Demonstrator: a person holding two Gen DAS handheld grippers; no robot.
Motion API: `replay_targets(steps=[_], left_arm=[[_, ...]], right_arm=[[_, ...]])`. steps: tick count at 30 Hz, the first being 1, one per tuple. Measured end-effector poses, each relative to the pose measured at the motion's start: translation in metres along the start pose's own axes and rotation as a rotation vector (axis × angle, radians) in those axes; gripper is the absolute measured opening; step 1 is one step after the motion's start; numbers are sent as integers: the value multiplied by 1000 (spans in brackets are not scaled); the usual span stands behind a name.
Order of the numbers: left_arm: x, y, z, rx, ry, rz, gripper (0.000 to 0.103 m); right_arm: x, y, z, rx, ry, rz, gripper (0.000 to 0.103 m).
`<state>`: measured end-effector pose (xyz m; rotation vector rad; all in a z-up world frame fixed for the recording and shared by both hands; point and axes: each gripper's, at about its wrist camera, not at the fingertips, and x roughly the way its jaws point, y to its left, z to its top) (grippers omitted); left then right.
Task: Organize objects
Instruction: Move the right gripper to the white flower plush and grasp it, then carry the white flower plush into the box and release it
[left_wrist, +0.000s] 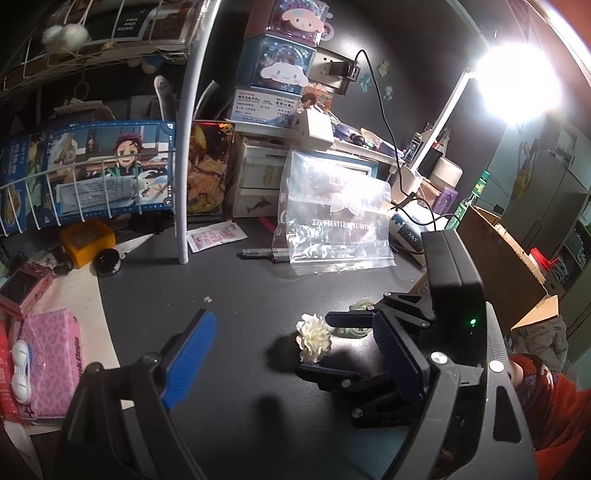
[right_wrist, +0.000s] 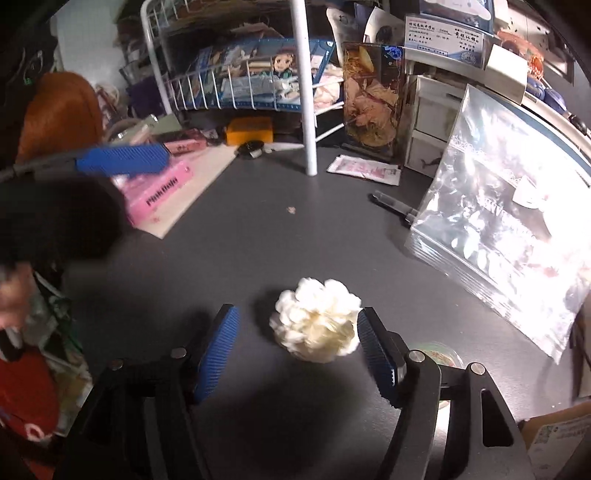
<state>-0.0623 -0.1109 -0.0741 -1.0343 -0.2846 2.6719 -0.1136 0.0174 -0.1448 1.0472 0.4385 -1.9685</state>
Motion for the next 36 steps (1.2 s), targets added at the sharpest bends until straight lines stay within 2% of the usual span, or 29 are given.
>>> replay_targets(steps=[5,7,9,15,20,25,28,33,36], left_arm=[[-3,3,-1,-8,-2,7,85],[-4,4,-2,-12,-2,7,85],[-4,5,-2,-14,-1,9,85],[-4,7,-6,-25,9,14,85],[-3,0,-11,-15,31,-18,85],[-7,-14,-11,-9,41,-95,85],[-13,-29,-7,6,36,-181,76],[-24,-60,11,49,22,-296,49],[-27,-85,25,98,20,-353,38]], right_arm=[[5,1,-3,-17,0,-8,63],[8,3,-3,-24,-1,-12,59],[10,4,-3,-27,-1,-17,45],[7,7,-4,-38,-5,-15,22],[-16,17,-8,-43,-39,15,21],[-63,35,-10,-77,-112,37,21],[-99,43,-12,-98,-172,30,21],[-153,45,-16,-133,-251,-34,21],[-182,37,-21,-127,-279,-80,21]])
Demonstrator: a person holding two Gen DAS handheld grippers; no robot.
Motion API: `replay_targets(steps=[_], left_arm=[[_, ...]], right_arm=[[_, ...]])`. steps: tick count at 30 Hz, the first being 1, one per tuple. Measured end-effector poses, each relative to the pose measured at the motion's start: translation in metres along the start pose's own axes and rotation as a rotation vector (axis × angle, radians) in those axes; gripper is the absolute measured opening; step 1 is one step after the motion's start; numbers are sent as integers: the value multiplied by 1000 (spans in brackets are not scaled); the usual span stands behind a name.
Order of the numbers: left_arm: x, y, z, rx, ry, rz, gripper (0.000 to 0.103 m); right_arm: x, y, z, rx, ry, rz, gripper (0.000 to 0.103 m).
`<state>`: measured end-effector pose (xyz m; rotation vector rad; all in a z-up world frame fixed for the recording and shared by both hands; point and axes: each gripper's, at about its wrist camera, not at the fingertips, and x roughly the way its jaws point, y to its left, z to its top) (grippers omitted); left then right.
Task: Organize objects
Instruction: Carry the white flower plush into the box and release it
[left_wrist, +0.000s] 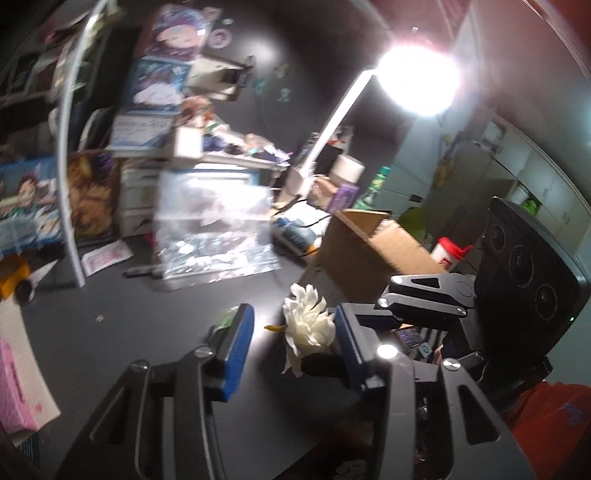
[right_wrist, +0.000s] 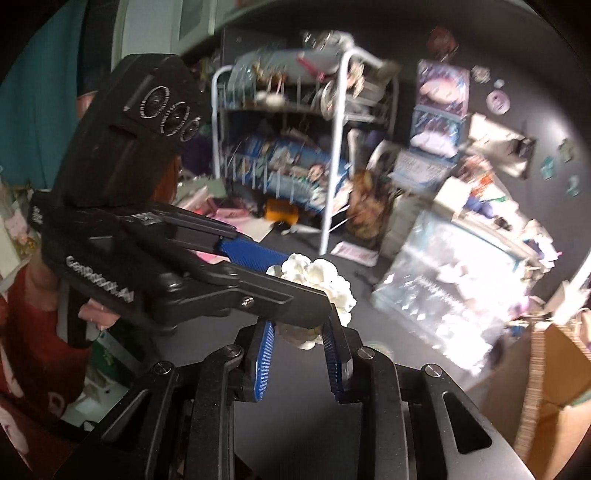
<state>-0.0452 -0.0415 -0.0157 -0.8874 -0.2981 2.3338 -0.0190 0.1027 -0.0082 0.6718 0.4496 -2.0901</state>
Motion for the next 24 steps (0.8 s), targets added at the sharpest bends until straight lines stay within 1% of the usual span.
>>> replay_targets(steps=[1,3,6,10,14,20,24], left_arm=[[4,-9,7,17,3,-19,37],[10,-22,15,38,8,-44,30],[25,-44,30,73,23,-84,24],[51,-70,50,114,46,-127,23],[81,-96,67,151,80,-163,23],[127,-118,81,171,155,-201,23],[151,-124,81,177,213,-195,23]], right_arm=[[-6,-5,0,2,-6,-13,21],[-19,-15,-2,9,-17,-41,21],[-40,-32,-8,31,-30,-77,21],[-65,-58,-18,63,-42,-136,21],[-85,-85,-26,107,-43,-170,21],[-99,-127,-46,192,-7,-174,21],[-95,-145,-58,246,43,-135,22]])
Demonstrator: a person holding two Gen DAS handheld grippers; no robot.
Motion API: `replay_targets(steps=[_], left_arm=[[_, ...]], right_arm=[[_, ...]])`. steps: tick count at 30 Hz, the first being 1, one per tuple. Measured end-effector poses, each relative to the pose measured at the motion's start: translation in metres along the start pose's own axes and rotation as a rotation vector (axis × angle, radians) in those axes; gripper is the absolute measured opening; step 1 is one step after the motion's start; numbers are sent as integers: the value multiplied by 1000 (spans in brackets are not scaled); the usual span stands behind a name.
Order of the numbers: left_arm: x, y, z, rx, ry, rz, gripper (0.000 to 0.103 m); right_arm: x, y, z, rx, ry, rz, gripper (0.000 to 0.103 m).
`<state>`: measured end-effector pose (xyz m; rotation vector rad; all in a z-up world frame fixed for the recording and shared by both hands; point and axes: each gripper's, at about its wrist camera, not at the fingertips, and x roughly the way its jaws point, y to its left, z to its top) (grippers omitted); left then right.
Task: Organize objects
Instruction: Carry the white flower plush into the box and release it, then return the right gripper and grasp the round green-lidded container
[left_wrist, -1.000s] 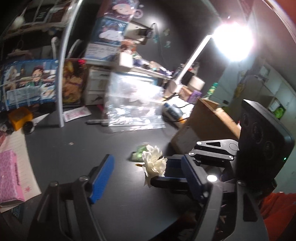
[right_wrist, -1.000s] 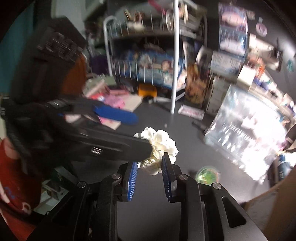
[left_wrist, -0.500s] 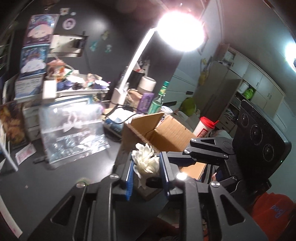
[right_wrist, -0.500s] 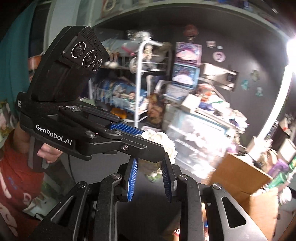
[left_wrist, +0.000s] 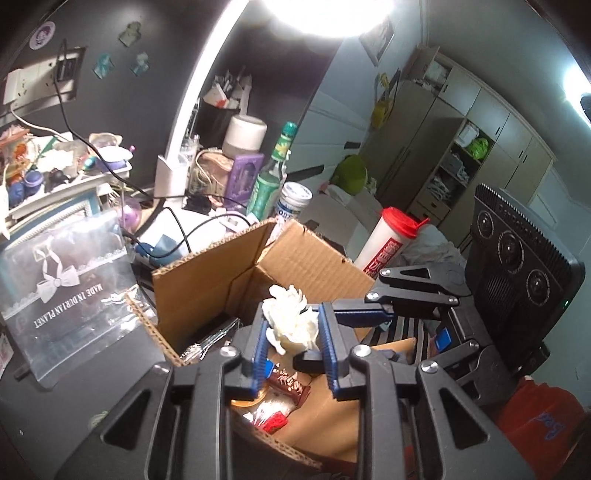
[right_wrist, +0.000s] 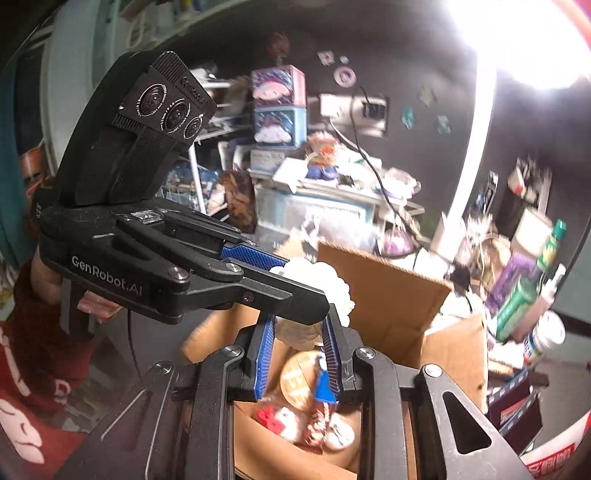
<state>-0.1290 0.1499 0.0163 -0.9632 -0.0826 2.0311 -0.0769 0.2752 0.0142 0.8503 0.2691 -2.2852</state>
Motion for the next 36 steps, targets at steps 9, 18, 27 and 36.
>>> replay_targets(steps=[9,18,27,36], left_arm=[[-8,-6,-3,39,-20,107,68],[-47,-2,-22,33,-117,212,86],[-100,13,-55,6,-217,293,88],[-152,41,-99,-56,-289,376,88]], right_arm=[[1,-9,-5,24,22,-7,45],[-9,1,4,29,-63,-59,97],[0,48,23,-48,-80,-30,103],[37,130,34,-191,-45,41,103]])
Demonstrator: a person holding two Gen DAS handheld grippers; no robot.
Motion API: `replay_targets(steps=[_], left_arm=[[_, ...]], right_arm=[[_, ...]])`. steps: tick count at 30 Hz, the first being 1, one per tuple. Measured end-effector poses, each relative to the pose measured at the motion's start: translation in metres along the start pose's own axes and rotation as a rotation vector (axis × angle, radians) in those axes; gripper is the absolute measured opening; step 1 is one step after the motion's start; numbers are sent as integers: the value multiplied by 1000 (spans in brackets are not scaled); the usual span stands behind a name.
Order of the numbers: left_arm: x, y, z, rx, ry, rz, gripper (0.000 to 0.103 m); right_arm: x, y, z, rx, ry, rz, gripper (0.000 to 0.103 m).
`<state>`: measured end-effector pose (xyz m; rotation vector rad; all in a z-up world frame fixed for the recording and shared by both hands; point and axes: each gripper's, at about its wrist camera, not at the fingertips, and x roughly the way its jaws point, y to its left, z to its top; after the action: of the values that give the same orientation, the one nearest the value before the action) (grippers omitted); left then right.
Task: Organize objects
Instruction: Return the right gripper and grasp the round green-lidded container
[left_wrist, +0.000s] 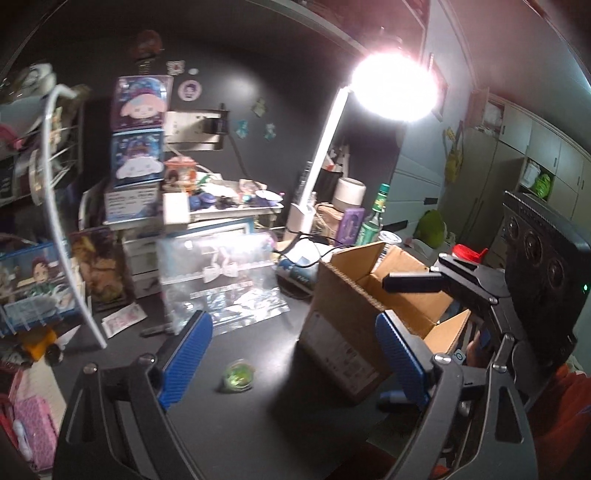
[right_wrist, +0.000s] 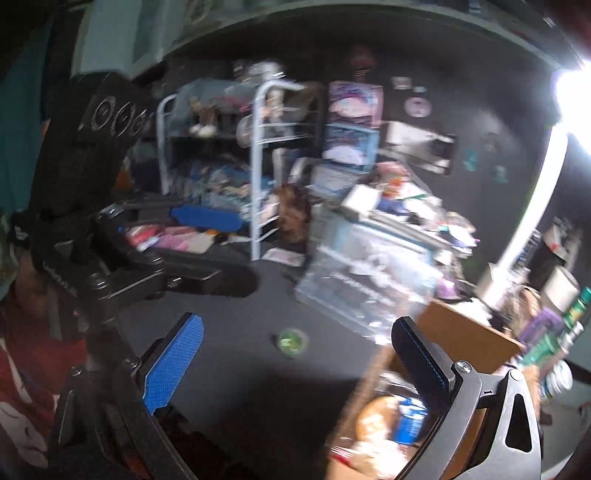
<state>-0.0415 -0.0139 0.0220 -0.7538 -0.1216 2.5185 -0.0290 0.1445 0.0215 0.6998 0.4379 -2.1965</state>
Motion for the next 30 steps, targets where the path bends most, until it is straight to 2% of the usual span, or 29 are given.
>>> replay_targets(steps=[3,9,14,19,23,28,30], left_arm=[[-9,17,-9,-25,-5,28,88],[-22,49,-29,-81,-6,64,88],[-22,71,-44,-128,4,82,88],[-13,90,-58,-173,33,97,88],[-5,100,-66,-208,52,95,88],[4,105,-70,-228,76,93,88],[6,106,-71,-230,81,94,88]], right_arm=[[24,23,3,-7,26,56,103],[73,43,-8,40,94,105,103],[113,34,-25,109,145,56,102],[146,13,-46,161,170,-45,100],[168,-2,-54,164,202,-96,83],[189,-13,-62,181,246,-90,68],[195,-16,-63,179,257,-95,59]])
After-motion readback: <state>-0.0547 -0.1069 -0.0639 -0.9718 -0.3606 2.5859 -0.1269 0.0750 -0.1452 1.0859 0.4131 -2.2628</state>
